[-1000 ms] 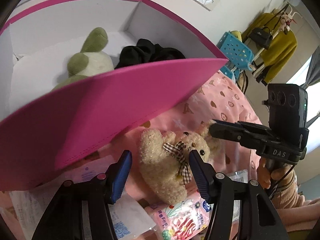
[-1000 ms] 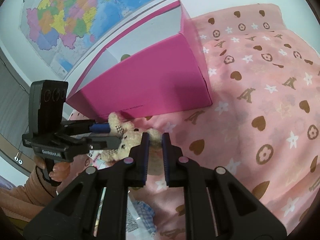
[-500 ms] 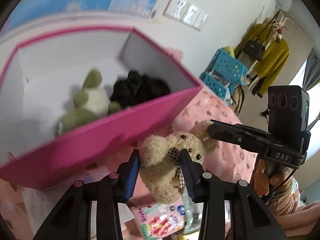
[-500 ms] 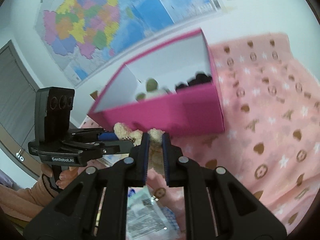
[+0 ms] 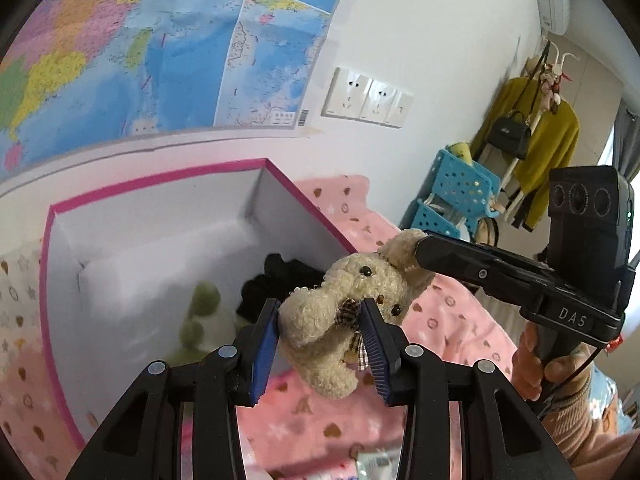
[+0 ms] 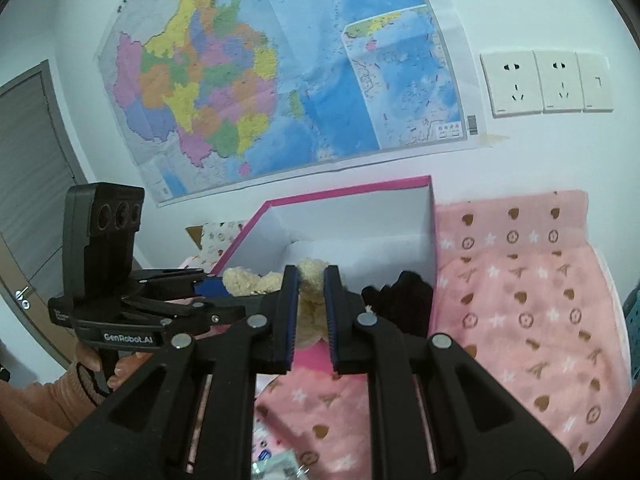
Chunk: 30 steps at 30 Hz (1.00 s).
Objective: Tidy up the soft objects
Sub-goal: 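Drop the beige teddy bear into the pink box with the right tool, then grasp the clear plastic package with the right tool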
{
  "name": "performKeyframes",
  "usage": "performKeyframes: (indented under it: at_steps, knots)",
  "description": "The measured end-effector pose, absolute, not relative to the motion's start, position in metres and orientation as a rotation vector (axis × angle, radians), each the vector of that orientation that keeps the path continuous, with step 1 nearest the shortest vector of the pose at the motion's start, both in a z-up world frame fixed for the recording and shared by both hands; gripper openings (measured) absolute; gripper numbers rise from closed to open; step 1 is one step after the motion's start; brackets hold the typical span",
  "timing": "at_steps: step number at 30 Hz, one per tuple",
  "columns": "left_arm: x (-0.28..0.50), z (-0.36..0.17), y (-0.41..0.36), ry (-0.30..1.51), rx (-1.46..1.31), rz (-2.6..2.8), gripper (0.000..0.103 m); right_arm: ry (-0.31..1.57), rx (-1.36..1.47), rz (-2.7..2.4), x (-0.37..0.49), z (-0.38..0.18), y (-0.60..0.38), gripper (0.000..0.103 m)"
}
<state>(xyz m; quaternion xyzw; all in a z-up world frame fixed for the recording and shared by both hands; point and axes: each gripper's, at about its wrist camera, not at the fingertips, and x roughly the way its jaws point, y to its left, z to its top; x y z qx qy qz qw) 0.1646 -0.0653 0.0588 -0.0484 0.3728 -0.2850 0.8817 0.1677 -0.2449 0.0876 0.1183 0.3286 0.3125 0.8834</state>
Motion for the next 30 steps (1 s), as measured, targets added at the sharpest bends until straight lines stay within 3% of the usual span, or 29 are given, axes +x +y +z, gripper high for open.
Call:
performKeyframes:
  at_steps: [15,20,24,30]
  knots:
    - [0.216,0.025,-0.067,0.881,-0.11,-0.49,0.041,0.799,0.278,0.584,0.216,0.047,-0.242,0.02]
    - [0.215,0.019,-0.061,0.884,-0.118,-0.447,0.057,0.819,0.267,0.525,0.217,0.038,-0.245,0.024]
    - [0.201,0.025,-0.049,0.836,-0.109,-0.418,0.058,0.789,0.251,0.537,0.201,0.045,-0.246,0.025]
    - [0.158,0.043,-0.032,0.738,-0.077,-0.422,0.062,0.75,0.243,0.623,0.165,0.059,-0.243,0.041]
